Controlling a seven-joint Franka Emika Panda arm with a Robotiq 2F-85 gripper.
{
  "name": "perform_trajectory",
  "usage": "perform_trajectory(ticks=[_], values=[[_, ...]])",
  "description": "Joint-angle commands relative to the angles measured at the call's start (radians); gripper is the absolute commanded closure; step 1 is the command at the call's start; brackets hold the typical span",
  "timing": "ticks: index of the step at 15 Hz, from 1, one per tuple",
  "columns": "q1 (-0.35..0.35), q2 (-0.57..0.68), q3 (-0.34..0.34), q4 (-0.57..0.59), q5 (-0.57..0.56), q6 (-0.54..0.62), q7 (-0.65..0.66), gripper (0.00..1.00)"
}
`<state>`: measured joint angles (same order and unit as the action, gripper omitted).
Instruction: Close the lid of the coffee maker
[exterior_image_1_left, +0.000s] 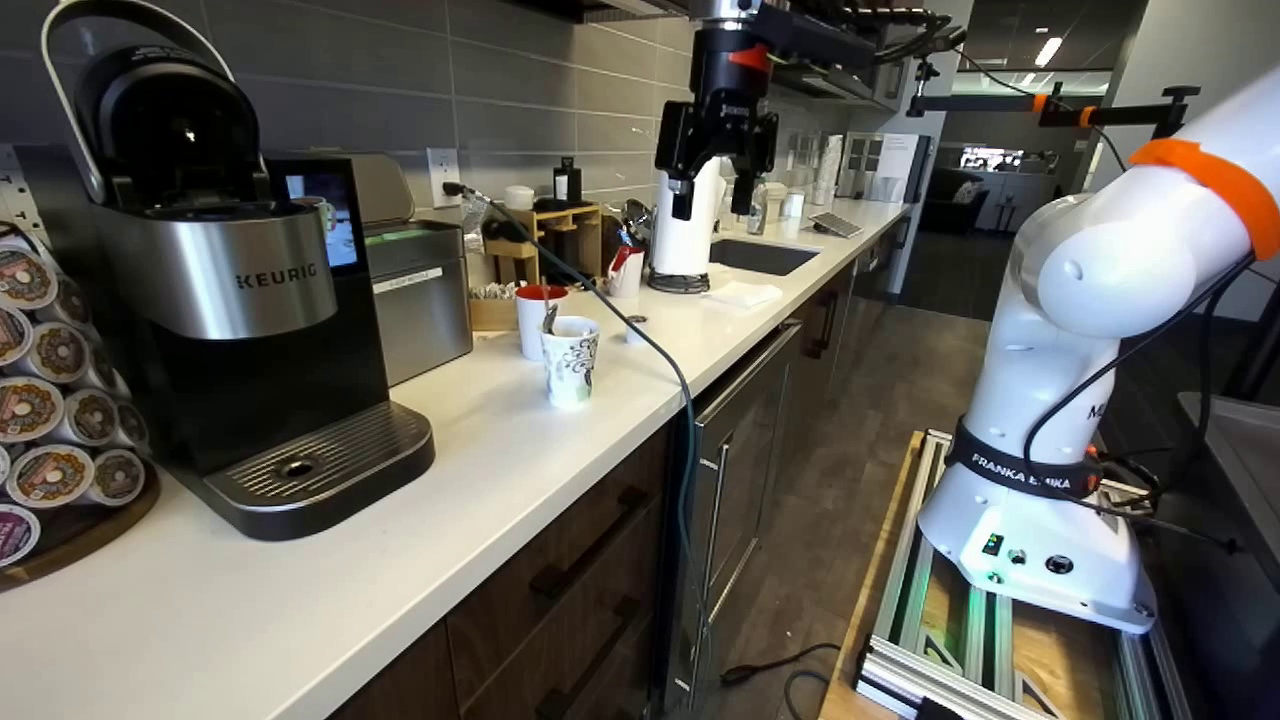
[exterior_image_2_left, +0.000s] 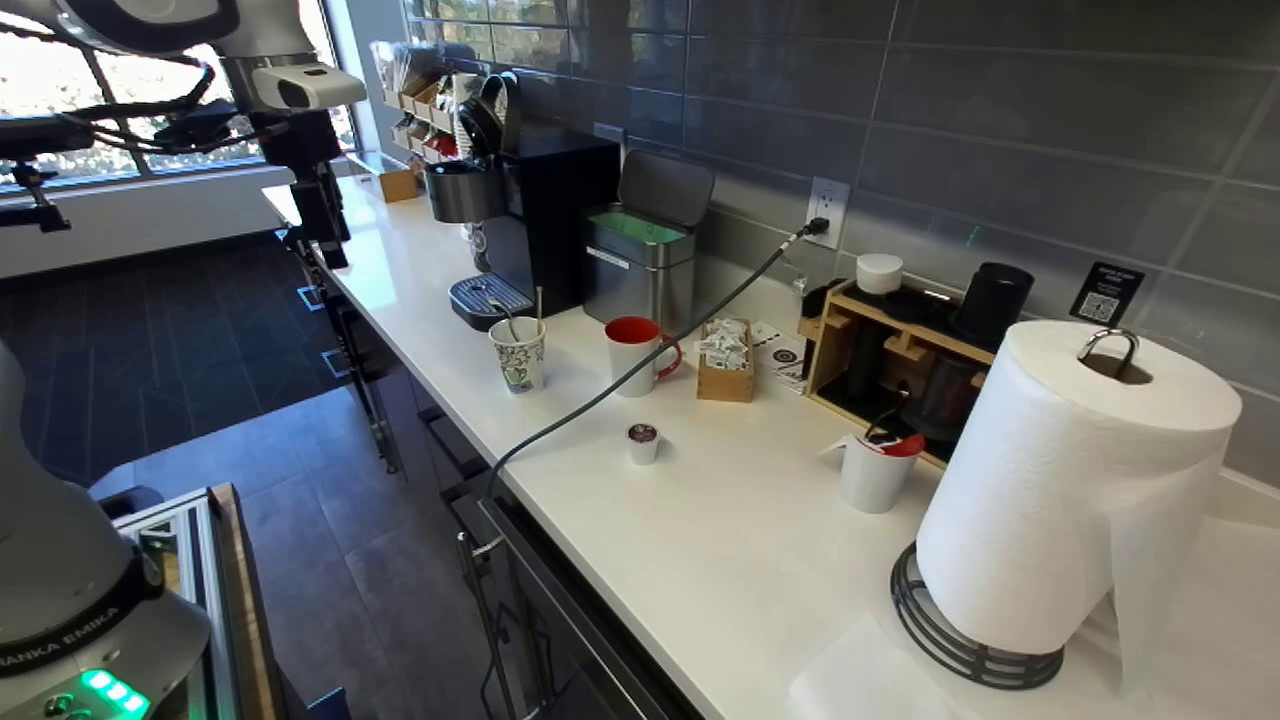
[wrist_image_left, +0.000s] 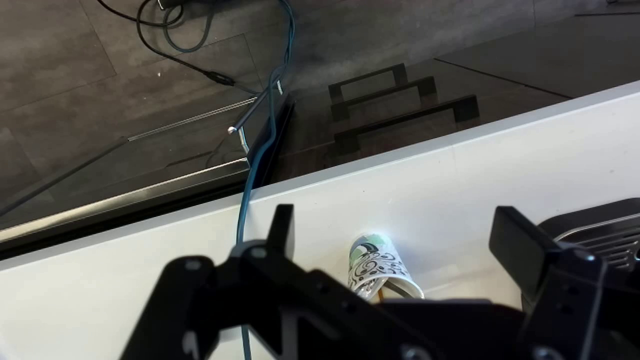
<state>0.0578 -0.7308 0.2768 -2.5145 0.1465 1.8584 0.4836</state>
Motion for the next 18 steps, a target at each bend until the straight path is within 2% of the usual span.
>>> perform_trajectory(ticks=[1,8,12,13,15,18], values=[[0.001,0.001,-0.002,0.002,-0.001,-0.002,0.001,0.00],[0.001,0.001,-0.002,0.002,-0.001,-0.002,0.001,0.00],[-0.026,-0.031,-0.016,0.072,0.005,-0.024,0.060,0.00],[-0.053,-0.005,-0.006,0.109,-0.018,-0.054,0.093,0.00],[-0.075,0.008,-0.014,0.142,-0.024,-0.042,0.113,0.00],[-0.098,-0.028,-0.037,0.202,-0.005,-0.064,0.148,0.00]])
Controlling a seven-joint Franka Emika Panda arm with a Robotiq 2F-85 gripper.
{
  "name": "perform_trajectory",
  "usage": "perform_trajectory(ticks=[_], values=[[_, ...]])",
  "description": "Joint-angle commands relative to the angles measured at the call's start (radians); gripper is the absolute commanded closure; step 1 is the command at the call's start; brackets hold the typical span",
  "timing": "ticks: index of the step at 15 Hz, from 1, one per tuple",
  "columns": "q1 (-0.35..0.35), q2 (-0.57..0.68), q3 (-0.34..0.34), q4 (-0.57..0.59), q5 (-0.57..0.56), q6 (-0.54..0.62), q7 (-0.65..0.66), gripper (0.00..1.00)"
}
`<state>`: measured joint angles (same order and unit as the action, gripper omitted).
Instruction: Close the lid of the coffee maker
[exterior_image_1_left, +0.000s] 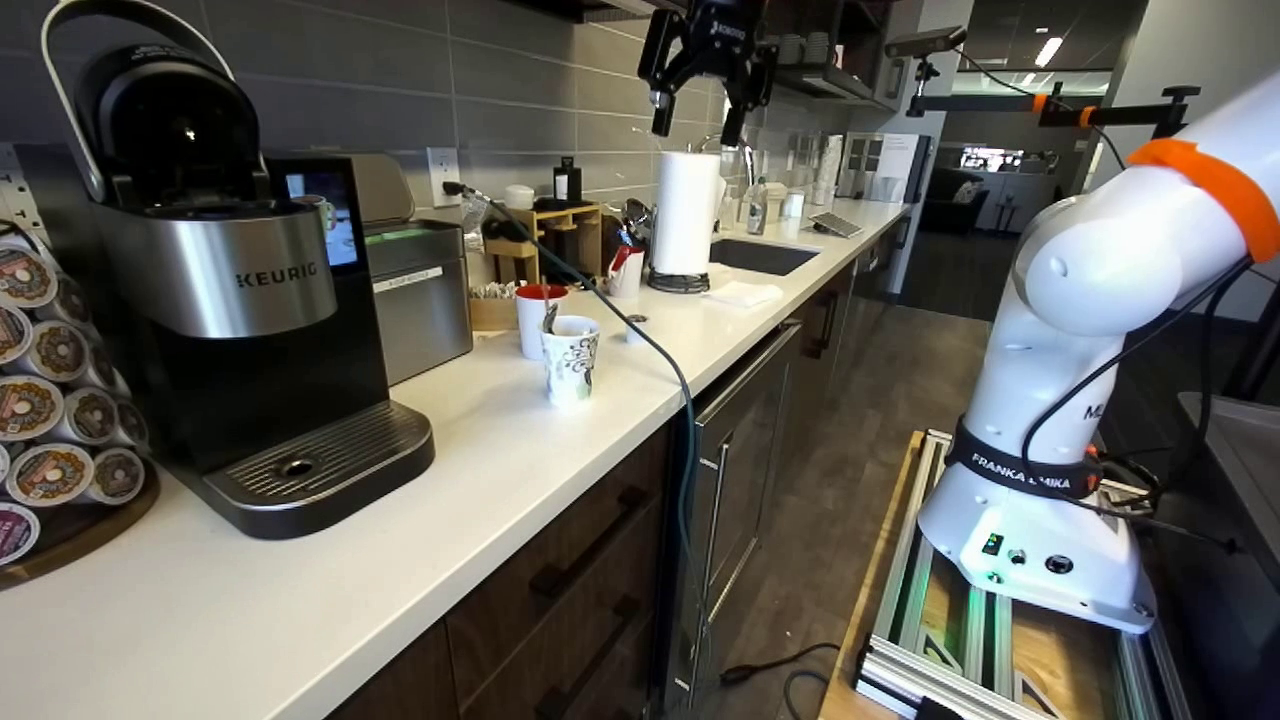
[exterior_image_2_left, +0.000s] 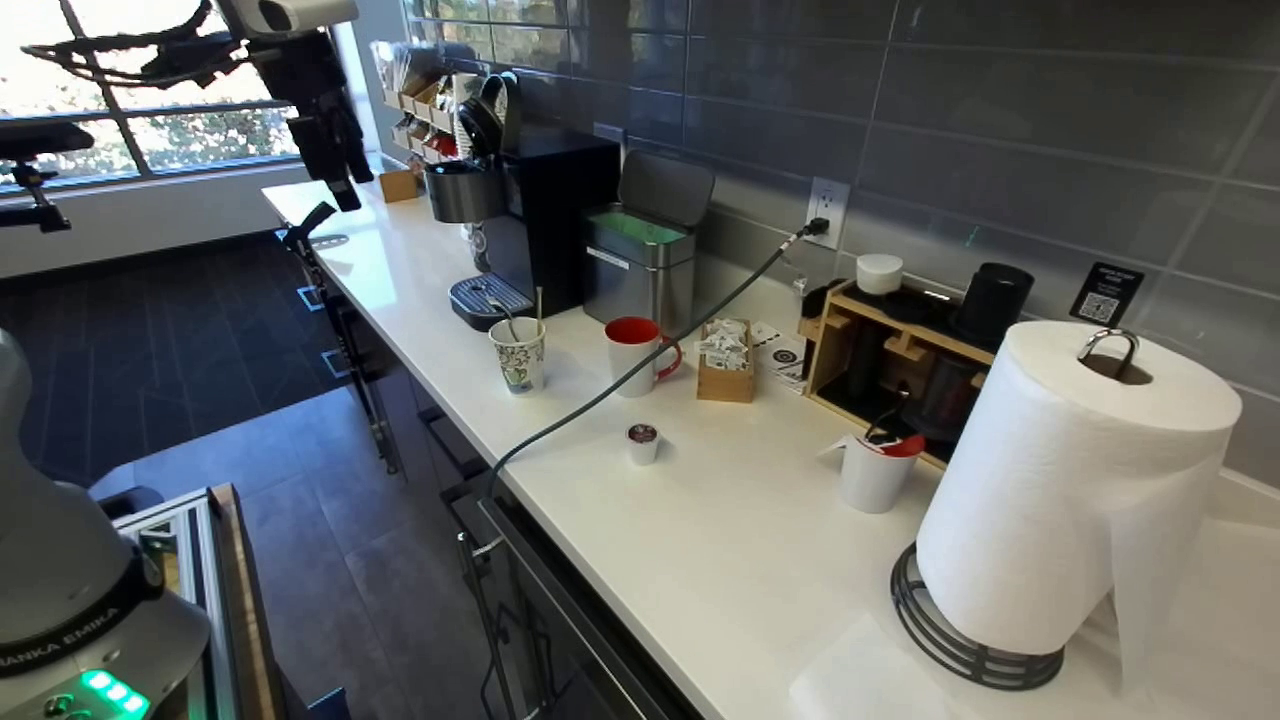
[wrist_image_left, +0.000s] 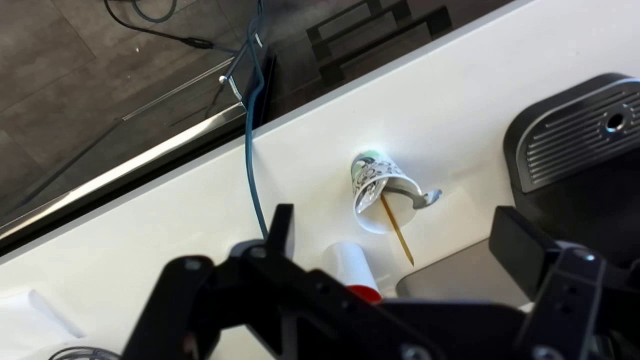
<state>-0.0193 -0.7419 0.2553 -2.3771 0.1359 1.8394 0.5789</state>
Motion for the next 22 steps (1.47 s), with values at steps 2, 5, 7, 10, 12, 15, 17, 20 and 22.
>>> perform_trajectory(ticks=[2,5,7,10,12,15,17,20,22], values=[[-0.024,-0.055,-0.030,0.121,0.039,-0.077,0.103,0.00],[-0.019,-0.109,-0.028,0.204,0.093,-0.105,0.192,0.00],[-0.009,-0.162,-0.001,0.234,0.088,-0.056,0.195,0.00],[-0.016,-0.159,0.005,0.257,0.070,-0.059,0.159,0.00],[-0.015,-0.194,0.020,0.260,0.070,-0.059,0.159,0.00],[-0.016,-0.195,0.018,0.255,0.069,-0.059,0.156,0.00],[-0.016,-0.191,0.017,0.254,0.069,-0.058,0.156,0.00],[-0.010,-0.189,0.042,0.240,0.093,0.002,0.173,0.00],[0.012,-0.158,0.088,0.236,0.131,0.121,0.172,0.00]])
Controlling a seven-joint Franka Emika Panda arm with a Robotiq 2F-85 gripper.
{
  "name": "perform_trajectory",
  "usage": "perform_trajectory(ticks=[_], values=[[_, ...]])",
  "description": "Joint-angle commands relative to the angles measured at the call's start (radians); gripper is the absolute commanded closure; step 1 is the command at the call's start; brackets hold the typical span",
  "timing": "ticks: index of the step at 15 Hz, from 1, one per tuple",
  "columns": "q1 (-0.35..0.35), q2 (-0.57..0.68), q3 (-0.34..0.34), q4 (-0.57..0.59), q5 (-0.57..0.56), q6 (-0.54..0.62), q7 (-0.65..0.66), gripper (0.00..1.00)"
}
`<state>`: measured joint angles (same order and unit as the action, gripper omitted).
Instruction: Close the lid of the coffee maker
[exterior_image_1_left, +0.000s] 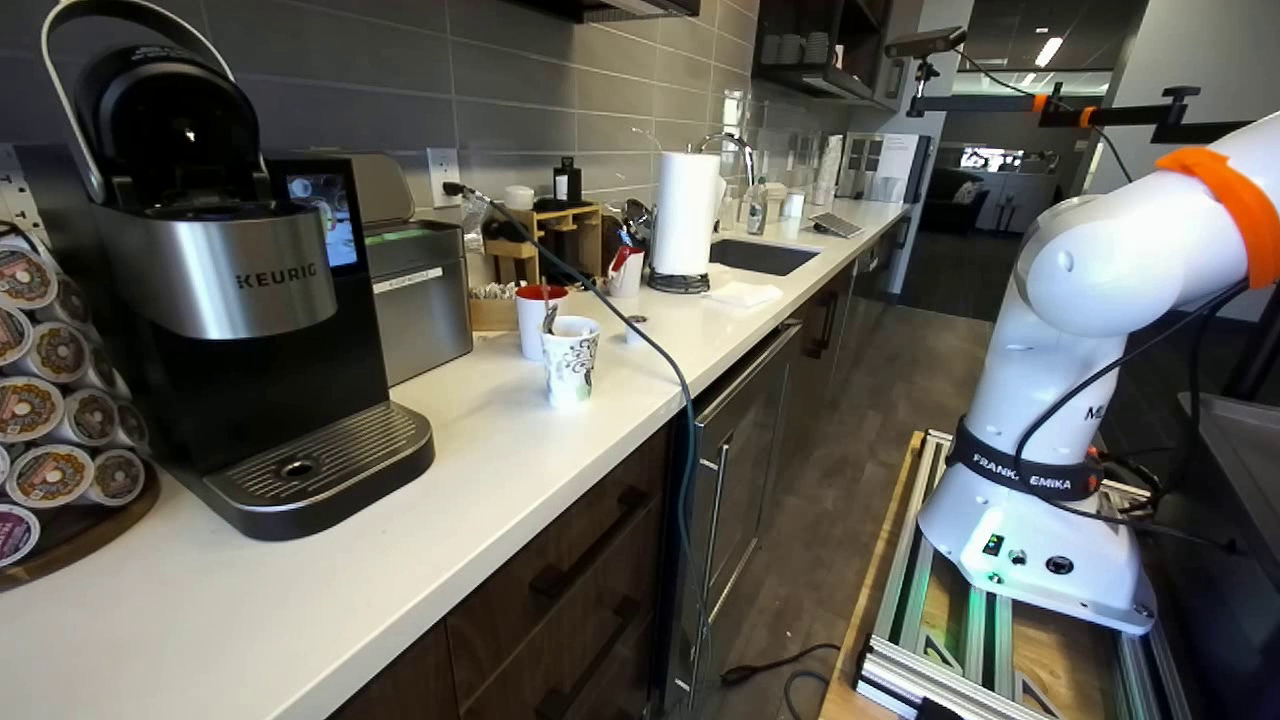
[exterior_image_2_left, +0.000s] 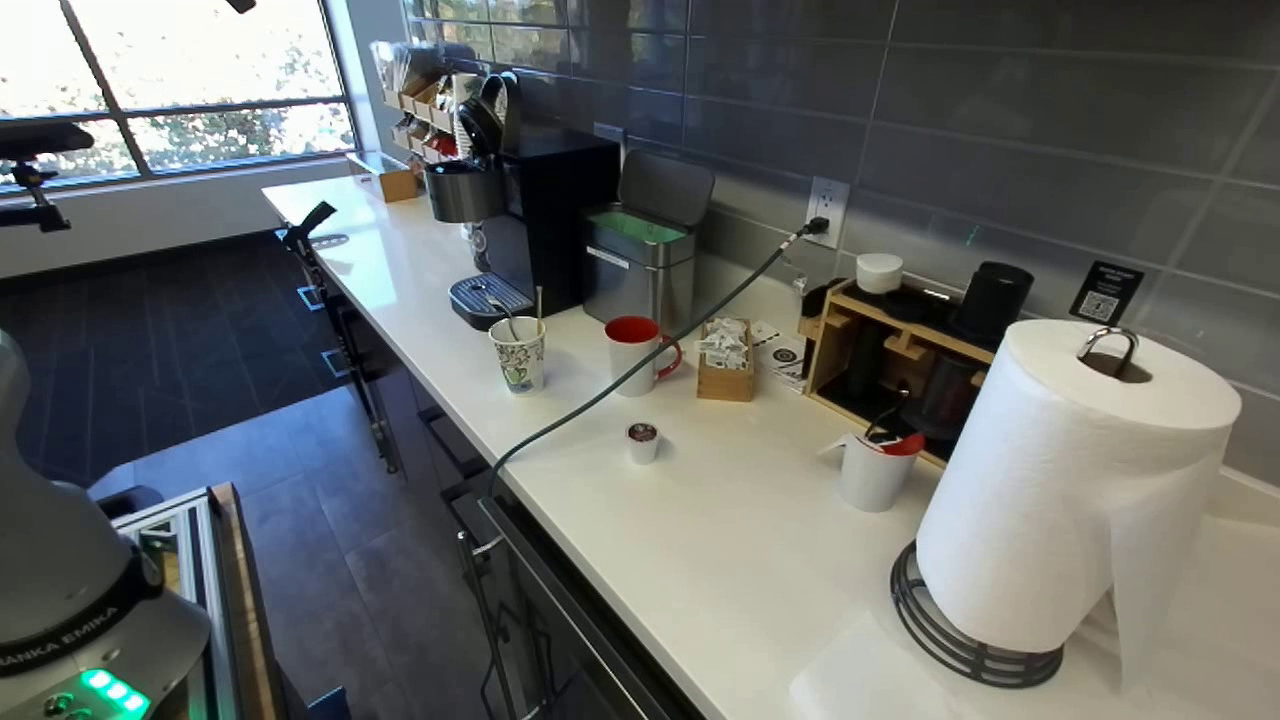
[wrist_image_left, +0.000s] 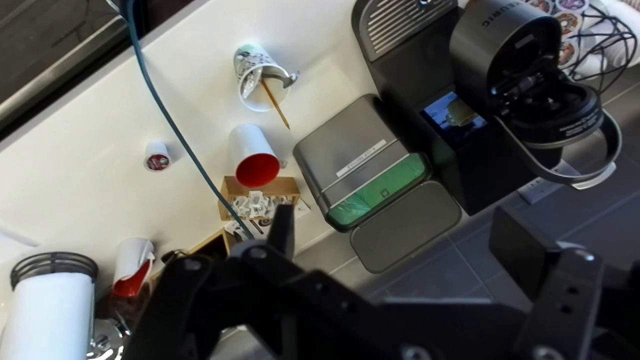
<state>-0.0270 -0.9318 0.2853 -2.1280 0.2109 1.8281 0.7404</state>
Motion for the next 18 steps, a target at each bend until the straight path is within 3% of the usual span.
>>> perform_trajectory(ticks=[1,5,10,13,17,18], values=[[0.035,0.052,0.077,-0.010,0.067,0.182,-0.006,0.00],[0.100,0.189,0.187,0.021,0.059,0.395,-0.089,0.00],[0.092,0.400,0.332,0.089,-0.057,0.645,-0.149,0.00],[0.080,0.520,0.367,0.153,-0.177,0.675,-0.224,0.00],[0.089,0.668,0.366,0.244,-0.322,0.653,-0.322,0.00],[0.074,0.688,0.375,0.255,-0.381,0.646,-0.301,0.00]])
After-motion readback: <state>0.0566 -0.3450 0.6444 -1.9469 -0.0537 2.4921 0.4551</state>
